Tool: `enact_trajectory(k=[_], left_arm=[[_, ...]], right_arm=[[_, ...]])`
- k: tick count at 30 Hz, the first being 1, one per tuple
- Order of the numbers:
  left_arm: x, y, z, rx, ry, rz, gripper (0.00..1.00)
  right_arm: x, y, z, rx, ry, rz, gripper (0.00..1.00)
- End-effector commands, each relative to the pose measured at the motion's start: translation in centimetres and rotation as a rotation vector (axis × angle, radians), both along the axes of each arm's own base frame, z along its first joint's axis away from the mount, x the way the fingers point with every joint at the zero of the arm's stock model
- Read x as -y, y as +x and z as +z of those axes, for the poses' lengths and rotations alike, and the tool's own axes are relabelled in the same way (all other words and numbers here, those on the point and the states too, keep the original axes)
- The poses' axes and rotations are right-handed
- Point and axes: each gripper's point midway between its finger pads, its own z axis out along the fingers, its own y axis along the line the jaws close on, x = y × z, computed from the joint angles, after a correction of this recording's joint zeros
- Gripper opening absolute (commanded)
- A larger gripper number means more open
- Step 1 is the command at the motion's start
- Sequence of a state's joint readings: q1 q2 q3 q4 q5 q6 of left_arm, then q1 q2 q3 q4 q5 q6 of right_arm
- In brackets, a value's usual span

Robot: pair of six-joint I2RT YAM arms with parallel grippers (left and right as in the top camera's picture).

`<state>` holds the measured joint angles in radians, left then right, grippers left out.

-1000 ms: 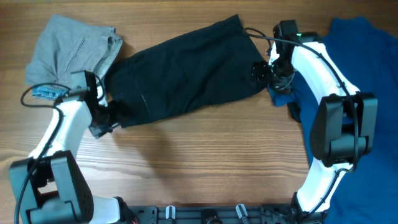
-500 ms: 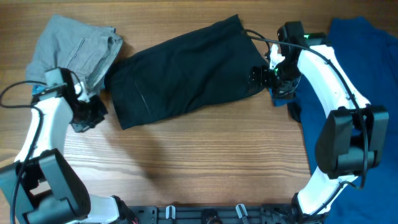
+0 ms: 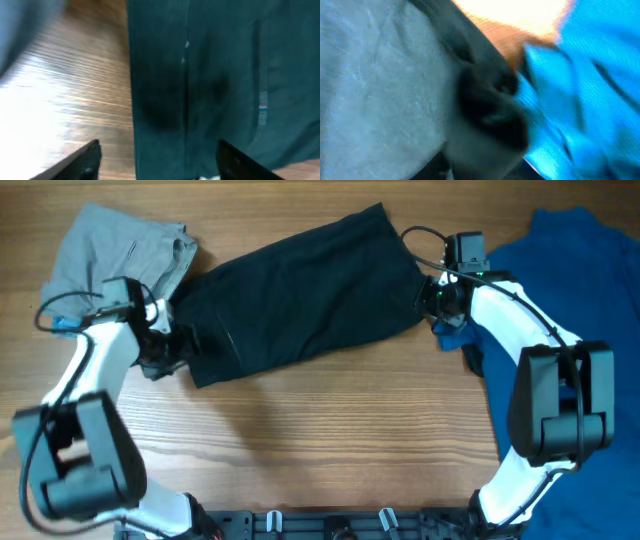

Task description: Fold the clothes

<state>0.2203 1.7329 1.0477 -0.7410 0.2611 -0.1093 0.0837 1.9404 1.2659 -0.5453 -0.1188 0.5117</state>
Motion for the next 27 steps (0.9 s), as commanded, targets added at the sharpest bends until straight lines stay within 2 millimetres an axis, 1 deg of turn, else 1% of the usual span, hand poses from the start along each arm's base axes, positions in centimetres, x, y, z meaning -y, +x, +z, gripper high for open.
enact_trajectory(k=[1,2,3,4,5,6,7,8,9,10,11,12,13,15,16,17,18,21,23,24,25,26,27], left_arm=[[1.0,-1.6,-3.9,-0.122,-0.038,-0.021,0.40],[1.1,-1.9,-4.7,-0.149,-0.043,-0.021,0.18],[-0.1,-2.8,-5.1,-0.193,0.012,-0.008,0.04],[-2.1,-4.1,-4.8,-0.253,0.090,0.017,0.04],[-3.0,-4.7,-4.4,-0.279,0.121,0.031,0.04],[-4.0,-4.9,-3.7,-0.293,0.131,0.055,0.04],[-4.5,-4.5,-2.8,-0.279,0.123,0.075,0.04],[-5.2,-3.9,-1.5,-0.259,0.124,0.092,0.04],[-5.5,-3.2,0.0,-0.238,0.129,0.098,0.07],[-5.4,-2.4,1.2,-0.212,0.118,0.097,0.33],[-4.8,-1.8,1.7,-0.188,0.085,0.092,0.66],[-4.2,-1.4,1.7,-0.174,0.056,0.088,0.81],[-4.0,-0.9,1.5,-0.156,0.039,0.087,0.88],[-4.0,0.3,1.1,-0.107,0.028,0.087,0.93],[-3.7,0.8,0.6,-0.081,0.009,0.084,0.93],[-3.1,1.2,-0.3,-0.055,-0.024,0.078,0.94],[-2.8,1.3,-0.9,-0.043,-0.042,0.075,0.96],[-2.3,0.3,-3.5,-0.083,-0.059,0.054,0.96],[-2.1,0.0,-4.5,-0.109,-0.070,0.054,0.96],[-1.9,0.1,-4.8,-0.109,-0.075,0.049,0.89],[-1.6,0.2,-5.0,-0.112,-0.074,0.039,0.80],[-0.8,0.3,-5.4,-0.116,-0.077,0.018,0.59],[0.2,0.5,-5.3,-0.112,-0.097,-0.006,0.43]], right_arm=[[0.8,-1.8,-0.3,-0.075,-0.023,0.000,0.16],[0.8,-2.7,-0.4,-0.107,-0.032,0.025,0.13],[0.9,-4.0,-0.1,-0.149,-0.041,0.058,0.13],[0.9,-5.1,0.8,-0.166,-0.050,0.087,0.33],[1.0,-5.4,1.5,-0.164,-0.054,0.102,0.44],[1.2,-6.0,2.7,-0.159,-0.062,0.105,0.54],[1.3,-6.4,3.6,-0.153,-0.066,0.104,0.60],[1.3,-6.7,5.3,-0.126,-0.066,0.106,0.71],[1.3,-6.8,7.1,-0.080,-0.066,0.109,0.76],[1.2,-6.6,8.1,-0.042,-0.067,0.120,0.77],[0.7,-6.1,9.1,0.005,-0.048,0.143,0.75],[-0.2,-5.6,9.5,0.041,-0.011,0.196,0.71],[-2.9,-4.5,10.5,0.122,0.116,0.303,0.49],[-5.5,-3.3,11.3,0.194,0.217,0.374,0.31],[-6.2,-2.8,10.9,0.205,0.219,0.390,0.26],[-7.3,-2.3,9.5,0.194,0.221,0.419,0.21],[-7.9,-2.2,8.2,0.171,0.224,0.430,0.19],[-8.6,-2.7,3.3,0.054,0.232,0.438,0.17],[-8.5,-3.0,0.8,-0.002,0.232,0.438,0.17],[-8.5,-3.1,-0.1,-0.020,0.233,0.435,0.17],[-8.5,-3.1,-0.9,-0.037,0.235,0.431,0.17],[-8.5,-3.3,-1.6,-0.054,0.236,0.428,0.16],[-8.4,-3.5,-2.2,-0.070,0.237,0.426,0.16]])
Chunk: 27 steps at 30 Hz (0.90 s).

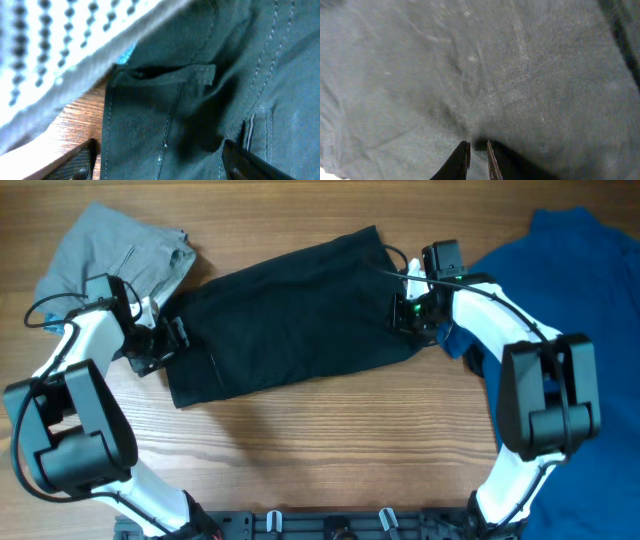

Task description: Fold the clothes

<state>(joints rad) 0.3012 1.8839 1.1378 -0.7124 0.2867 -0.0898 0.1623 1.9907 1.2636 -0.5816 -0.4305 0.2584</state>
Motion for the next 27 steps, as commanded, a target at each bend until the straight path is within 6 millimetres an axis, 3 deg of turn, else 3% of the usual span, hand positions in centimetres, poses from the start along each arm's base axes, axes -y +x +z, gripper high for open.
enact_trajectory(k=[1,3,6,8,10,11,13,15,19,21,24,27], left_arm=[[4.0,-1.5,-3.0,-0.086,-0.079,-0.089,0.30],[5.2,-2.0,-3.0,-0.114,-0.065,-0.130,0.04],[3.4,-3.6,-0.9,-0.231,0.015,-0.117,0.04],[0.5,-3.7,4.0,-0.302,0.117,-0.093,0.04],[-1.5,-1.4,11.5,-0.253,0.196,-0.076,0.04],[-1.3,0.2,14.5,-0.180,0.196,-0.075,0.04],[0.9,2.8,18.5,-0.039,0.145,-0.102,0.04],[6.8,5.3,21.1,0.094,-0.014,-0.152,0.04],[13.6,7.3,22.0,0.207,-0.055,-0.303,0.04],[16.6,7.4,21.3,0.202,-0.009,-0.333,0.04],[20.9,8.0,18.9,0.177,0.003,-0.360,0.04],[26.2,8.2,14.9,0.128,-0.014,-0.425,0.04]], right_arm=[[-0.3,-0.3,-1.3,-0.028,0.014,0.023,0.16],[-0.4,-0.1,-1.3,-0.019,0.015,0.023,0.16],[-0.4,-0.1,-0.9,-0.015,0.016,0.023,0.16],[-0.4,0.0,-0.2,-0.001,0.018,0.023,0.16],[-0.4,0.2,1.0,0.024,0.021,0.023,0.16],[-0.4,0.3,1.4,0.036,0.023,0.024,0.16],[-0.3,0.6,2.0,0.054,0.015,0.020,0.16],[0.2,0.8,2.0,0.046,0.018,-0.008,0.16],[1.4,1.1,2.0,0.027,0.024,-0.069,0.17],[1.6,0.9,1.9,0.017,0.022,-0.071,0.17],[1.6,0.8,1.9,0.011,0.021,-0.071,0.17],[1.6,0.8,1.9,0.011,0.021,-0.071,0.17]])
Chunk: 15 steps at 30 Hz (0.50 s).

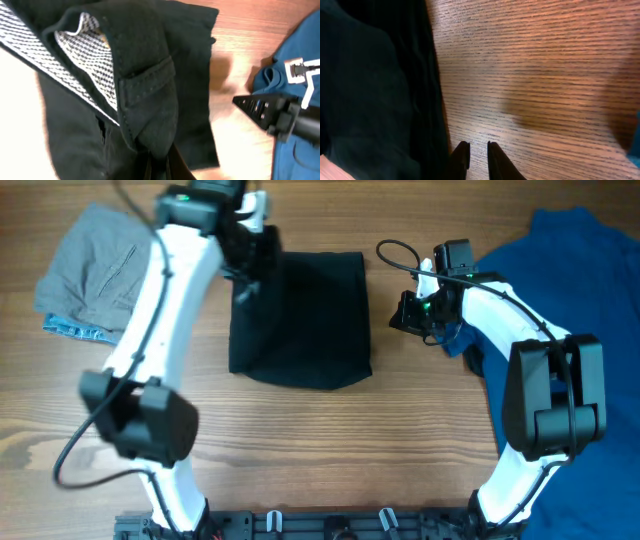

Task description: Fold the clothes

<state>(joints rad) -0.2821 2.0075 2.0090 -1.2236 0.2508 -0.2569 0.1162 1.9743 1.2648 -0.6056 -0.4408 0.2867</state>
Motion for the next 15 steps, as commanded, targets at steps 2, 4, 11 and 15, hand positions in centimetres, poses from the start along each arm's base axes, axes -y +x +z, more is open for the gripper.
enact_trajectory(k=[2,4,11,15], left_arm=[[6.9,-1.0,-7.3,-0.141,0.024,-0.055,0.06],[9.4,-2.8,-11.1,-0.219,0.061,-0.120,0.70],[3.3,-0.1,-0.9,-0.009,0.133,-0.090,1.00],[-4.9,0.2,-0.5,-0.096,0.145,0.078,0.40]], right_arm=[[-0.1,0.6,1.3,0.032,0.004,-0.004,0.17],[0.1,0.5,1.1,0.030,-0.011,-0.008,0.32],[-0.4,-0.1,1.3,0.020,0.015,0.039,0.49],[-6.6,-1.1,7.8,0.154,0.359,0.290,0.18]])
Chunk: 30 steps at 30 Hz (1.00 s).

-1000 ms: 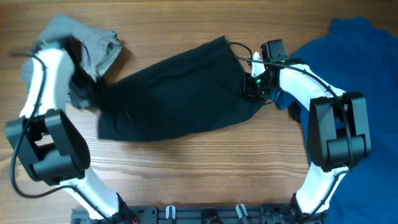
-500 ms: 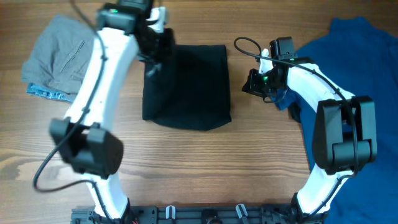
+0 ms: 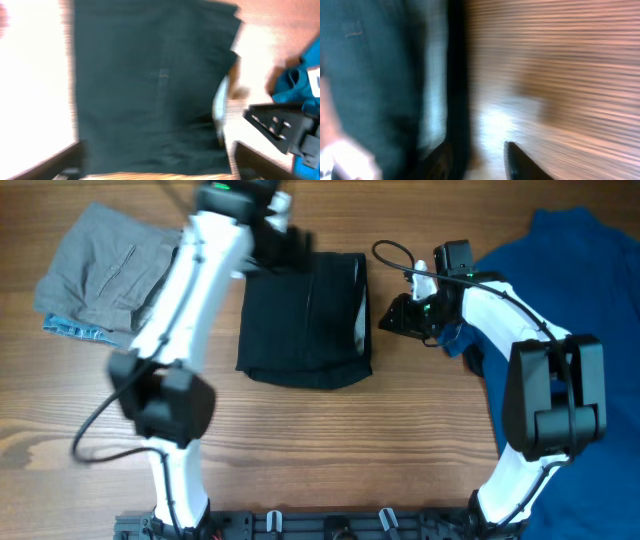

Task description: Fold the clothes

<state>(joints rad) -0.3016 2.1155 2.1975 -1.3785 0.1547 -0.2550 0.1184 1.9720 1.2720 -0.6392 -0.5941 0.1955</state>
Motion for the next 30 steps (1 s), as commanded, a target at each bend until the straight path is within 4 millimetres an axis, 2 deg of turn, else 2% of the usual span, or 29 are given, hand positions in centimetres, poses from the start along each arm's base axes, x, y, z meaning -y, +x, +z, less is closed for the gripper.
enact_trajectory(k=[1,2,3,4,6,8,9,10,12,13,14,16,17,18,19,20,21,22,23,24,25,26,27,28,29,30], left_arm=[[-5.4,-0.7,-1.4,-0.104,0.035,0.097,0.10],[-6.0,-1.3,-2.6,-0.159,0.019,0.112,0.04],[-6.5,-2.1,-4.6,-0.227,0.007,0.126,0.04],[-6.6,-3.0,-6.7,-0.280,-0.010,0.115,0.04],[-5.6,-4.5,-9.6,-0.348,-0.083,0.071,0.04],[-4.3,-6.5,-12.4,-0.417,-0.156,0.048,0.04],[-4.2,-7.9,-14.0,-0.459,-0.161,0.048,0.06],[-4.3,-9.3,-15.2,-0.504,-0.157,0.053,0.05],[-4.6,-11.5,-16.5,-0.574,-0.149,0.060,0.04],[-4.6,-12.0,-16.9,-0.585,-0.146,0.061,0.04],[-4.6,-11.9,-17.1,-0.580,-0.147,0.060,0.11],[-4.6,-11.3,-17.8,-0.542,-0.150,0.057,0.15],[-4.8,-11.0,-18.9,-0.515,-0.140,0.062,0.13],[-6.0,-11.0,-20.3,-0.500,-0.067,0.119,0.08],[-8.8,-10.9,-22.1,-0.471,0.074,0.232,0.04],[-10.4,-10.8,-22.8,-0.451,0.135,0.287,0.04],[-12.6,-9.5,-23.3,-0.390,0.181,0.343,0.04],[-13.9,-7.3,-23.3,-0.312,0.159,0.383,0.04],[-14.8,-5.2,-22.7,-0.247,0.135,0.392,0.04],[-15.1,-3.6,-21.3,-0.221,0.088,0.392,0.04],[-14.4,-2.2,-18.0,-0.231,-0.010,0.364,0.04],[-14.1,-1.8,-16.1,-0.247,-0.047,0.365,0.04],[-13.6,-1.5,-13.1,-0.267,-0.088,0.362,0.06],[-12.8,-1.3,-9.1,-0.285,-0.129,0.356,0.18],[-12.0,-1.3,-6.1,-0.287,-0.181,0.347,0.45],[-11.5,-1.2,-3.7,-0.276,-0.210,0.341,0.59]], right_arm=[[-5.4,-0.5,7.5,0.162,0.269,0.197,0.13],[-6.8,-0.9,8.0,0.181,0.276,0.233,0.05],[-7.9,-1.4,7.7,0.183,0.251,0.256,0.04],[-8.1,-1.5,5.7,0.153,0.128,0.230,0.04],[-7.4,-2.0,1.9,0.109,-0.078,0.203,0.04],[-7.9,-3.5,-0.9,0.024,-0.104,0.224,0.04],[-7.3,-3.8,-2.4,-0.030,-0.142,0.183,0.04],[-5.9,-4.0,-4.4,-0.119,-0.217,0.071,0.04],[-5.4,-4.1,-5.3,-0.169,-0.229,0.008,0.04],[-5.8,-3.6,-4.8,-0.149,-0.205,0.010,0.05],[-6.5,-3.7,-3.6,-0.133,-0.151,0.048,0.05],[-7.3,-3.6,-0.1,-0.085,-0.085,0.074,0.10],[-7.5,-3.3,2.9,-0.016,-0.062,0.072,0.11],[-7.6,-3.0,6.4,0.066,-0.034,0.063,0.12],[-7.5,-3.0,10.3,0.163,-0.004,0.060,0.13],[-7.4,-3.1,11.7,0.199,0.005,0.057,0.14],[-7.2,-3.4,14.6,0.273,0.021,0.051,0.15],[-6.8,-3.3,15.6,0.312,0.009,0.037,0.16],[-6.5,-3.2,15.8,0.323,-0.002,0.030,0.16],[-6.4,-3.0,15.8,0.328,-0.013,0.023,0.17],[-6.2,-2.9,15.7,0.330,-0.022,0.019,0.25],[-6.2,-2.9,15.7,0.333,-0.022,0.019,0.27],[-6.0,-2.6,15.6,0.342,-0.038,0.009,0.27],[-5.3,-2.2,15.4,0.355,-0.084,-0.016,0.33],[-4.9,-2.0,15.3,0.361,-0.103,-0.027,0.37],[-4.9,-1.9,15.2,0.362,-0.107,-0.029,0.39]])
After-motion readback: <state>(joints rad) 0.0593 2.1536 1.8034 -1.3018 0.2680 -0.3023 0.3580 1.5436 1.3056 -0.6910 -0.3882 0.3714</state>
